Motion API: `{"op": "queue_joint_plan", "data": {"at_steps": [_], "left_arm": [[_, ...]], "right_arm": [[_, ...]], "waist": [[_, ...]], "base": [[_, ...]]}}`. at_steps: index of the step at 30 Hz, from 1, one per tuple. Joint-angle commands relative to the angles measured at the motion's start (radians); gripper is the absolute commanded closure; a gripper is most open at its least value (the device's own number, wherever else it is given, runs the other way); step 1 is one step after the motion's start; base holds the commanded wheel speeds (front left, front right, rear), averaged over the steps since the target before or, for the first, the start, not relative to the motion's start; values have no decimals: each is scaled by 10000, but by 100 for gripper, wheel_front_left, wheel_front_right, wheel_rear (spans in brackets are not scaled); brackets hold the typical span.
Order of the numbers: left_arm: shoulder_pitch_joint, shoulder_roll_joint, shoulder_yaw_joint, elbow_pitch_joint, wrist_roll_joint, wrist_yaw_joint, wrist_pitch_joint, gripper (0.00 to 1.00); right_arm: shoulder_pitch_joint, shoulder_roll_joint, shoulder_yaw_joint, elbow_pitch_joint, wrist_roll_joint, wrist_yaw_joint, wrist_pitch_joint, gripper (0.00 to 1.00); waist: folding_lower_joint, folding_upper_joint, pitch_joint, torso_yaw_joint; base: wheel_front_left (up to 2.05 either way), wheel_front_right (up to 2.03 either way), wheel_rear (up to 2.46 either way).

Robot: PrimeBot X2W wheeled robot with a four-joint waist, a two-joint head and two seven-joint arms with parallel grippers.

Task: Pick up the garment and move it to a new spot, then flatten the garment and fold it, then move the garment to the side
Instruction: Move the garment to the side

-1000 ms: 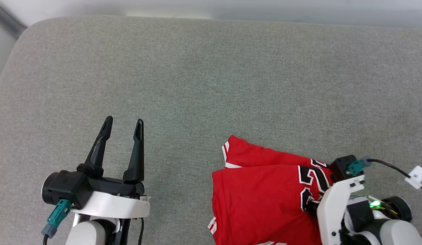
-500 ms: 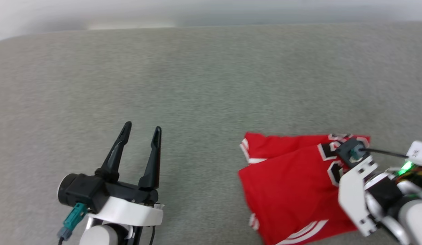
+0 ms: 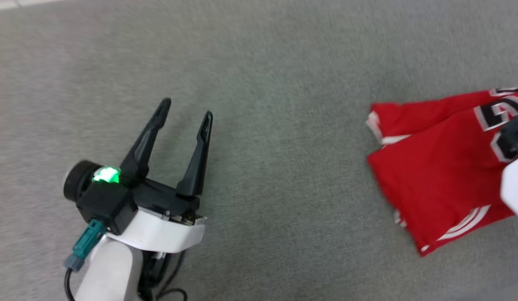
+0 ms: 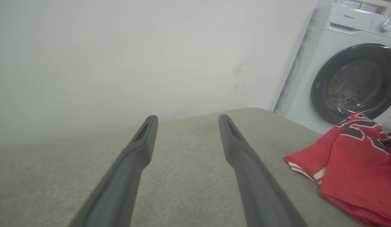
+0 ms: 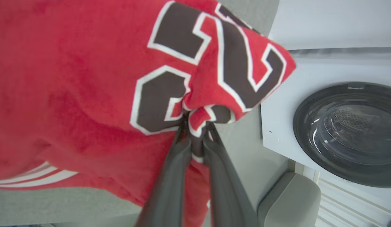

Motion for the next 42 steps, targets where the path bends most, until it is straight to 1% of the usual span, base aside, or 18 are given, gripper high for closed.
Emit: {"op": "queue_joint_plan", "data": {"at_steps": [1, 5, 12, 18, 21, 25, 26, 27, 28, 32, 35, 39, 42], "left_arm": [[-155, 89, -3, -29, 68, -16, -21, 0], [-608, 471, -294, -336, 172, -16, -21, 0], [-1218, 939, -549, -919, 301, -16, -20, 0], [-1425, 1215, -563, -1244, 323, -16, -20, 0], [-1449, 1299, -549, -1277, 333, -16, -20, 0], [-1421, 1366, -555, -1252, 314, -16, -20, 0], [-1415, 1355, -552, -1228, 299, -16, -20, 0], [-1399, 1326, -537, -1204, 285, -16, -20, 0], [-1373, 1286, -519, -1180, 264, -16, -20, 0], [-1173, 1059, -435, -1017, 147, -16, -20, 0], [-1033, 854, -248, -861, 43, -16, -20, 0], [-739, 530, 196, -642, -49, -15, -20, 0], [-395, 256, 576, -404, -156, -14, -20, 0]], "right_arm": [[-172, -70, -84, 118, -65, -11, -111, 100], [-328, -381, -740, 1075, -300, -12, -1123, 100], [-191, -309, -2350, 3239, -851, -12, -3176, 100], [-547, 151, -3537, 4792, -1460, -14, -4709, 100], [-860, 447, -3923, 5329, -1725, -14, -5227, 100], [-1200, 780, -4202, 5826, -2075, -14, -5635, 100], [-1253, 833, -4222, 5910, -2168, -14, -5677, 95], [-1299, 869, -4231, 5958, -2251, -14, -5745, 62], [-1365, 932, -4271, 5977, -2315, -14, -5794, 0], [-1543, 1120, -4346, 5871, -2561, -12, -6012, 0], [-1746, 1328, -4435, 5534, -2556, -12, -6189, 0], [-1861, 1875, -4600, 4778, -2312, -12, -6520, 0], [-1698, 2415, -4676, 4040, -1986, -12, -6828, 0]], "waist": [[-1, -1, 765, -635], [-1, -1, 1440, -854], [-1, -1, 2292, -851], [-1, -1, 2732, -769], [-1, -1, 2823, -743], [-1, -1, 2817, -709], [-1, -1, 2781, -696], [-1, -1, 2728, -685], [-1, -1, 2655, -675], [-1, -1, 2197, -648], [-1, -1, 1678, -615], [-1, -1, 833, -491], [-1, -1, 158, -300]], "base": [[0, 0, 0], [0, 0, 0], [0, 0, 0], [0, 0, 0], [0, 0, 0], [0, 0, 0], [0, 0, 0], [0, 0, 0], [0, 0, 0], [0, 0, 0], [0, 0, 0], [0, 0, 0], [0, 0, 0]]}}
